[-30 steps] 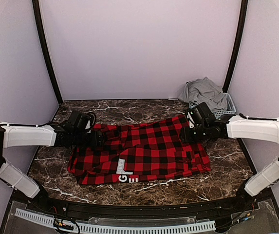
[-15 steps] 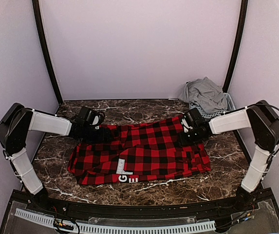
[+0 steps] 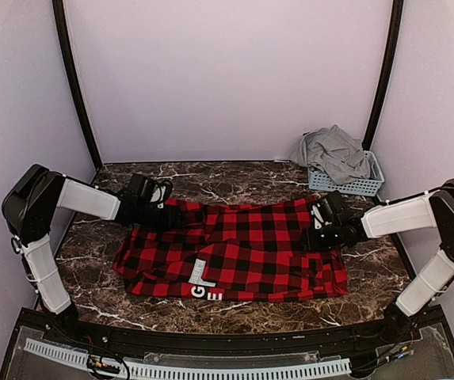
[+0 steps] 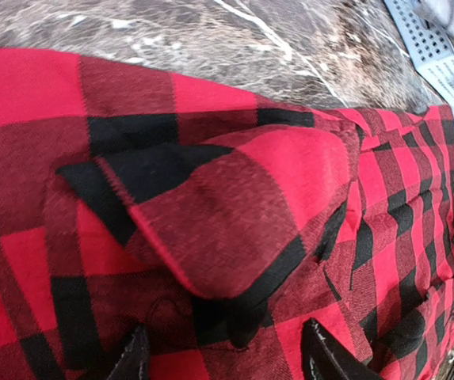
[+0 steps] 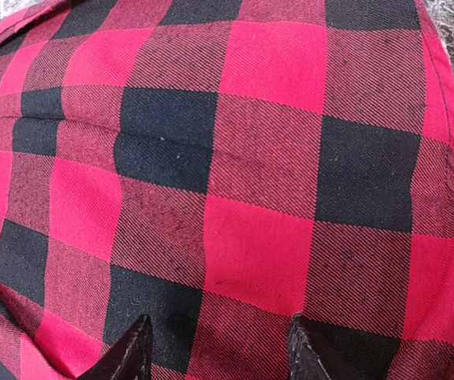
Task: Fold and stack the long sleeve shirts
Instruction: Move the right arm to the center of the board with the 1/3-folded shirt.
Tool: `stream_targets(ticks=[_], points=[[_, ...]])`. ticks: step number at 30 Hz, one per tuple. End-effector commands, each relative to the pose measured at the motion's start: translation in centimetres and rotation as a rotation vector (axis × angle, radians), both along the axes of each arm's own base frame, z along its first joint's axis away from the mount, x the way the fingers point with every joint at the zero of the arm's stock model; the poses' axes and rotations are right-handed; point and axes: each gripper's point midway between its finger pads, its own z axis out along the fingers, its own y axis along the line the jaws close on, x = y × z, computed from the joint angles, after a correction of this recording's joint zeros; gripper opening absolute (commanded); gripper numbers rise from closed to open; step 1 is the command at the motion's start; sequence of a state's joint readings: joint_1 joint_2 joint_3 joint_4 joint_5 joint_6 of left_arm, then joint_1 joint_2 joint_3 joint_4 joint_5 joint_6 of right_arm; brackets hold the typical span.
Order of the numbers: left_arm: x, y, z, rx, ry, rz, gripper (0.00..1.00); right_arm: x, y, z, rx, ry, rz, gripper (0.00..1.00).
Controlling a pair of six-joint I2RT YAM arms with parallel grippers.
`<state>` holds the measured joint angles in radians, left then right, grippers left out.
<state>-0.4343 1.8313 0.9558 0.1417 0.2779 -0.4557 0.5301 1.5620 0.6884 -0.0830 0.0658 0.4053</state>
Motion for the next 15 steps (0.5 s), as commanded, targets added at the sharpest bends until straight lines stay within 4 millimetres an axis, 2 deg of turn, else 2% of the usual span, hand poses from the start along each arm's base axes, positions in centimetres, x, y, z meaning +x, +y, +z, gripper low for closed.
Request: stream_targets(ticks=[1, 5, 9, 12, 15], points=[[0.8, -2.1, 1.3, -0.110, -0.040, -0.075, 0.62, -1.1, -0.6, -0.8, -0.033, 0.056, -0.012, 0.55], [1.2, -2.8, 1.6, -0.148, -0.055, -0.091, 0.57, 0.0, 0.0, -0.3, -0.043, 0.041, 0.010, 0.55], [1.9, -3.4, 1.6, -0.163, -0.062, -0.107, 0.47, 1.4, 0.4, 0.8, -0.056, 0.014, 0.026, 0.55], [2.3, -4.2, 1.8, -0.185, -0.068, -0.133, 0.31, 2.8, 0.5, 2.5, -0.072, -0.025, 0.029, 0.56], [2.5, -4.6, 2.9, -0.202, -0.080, -0.157, 0.11, 4.6, -0.2, 4.9, -0.084, -0.073, 0.007, 0.57]])
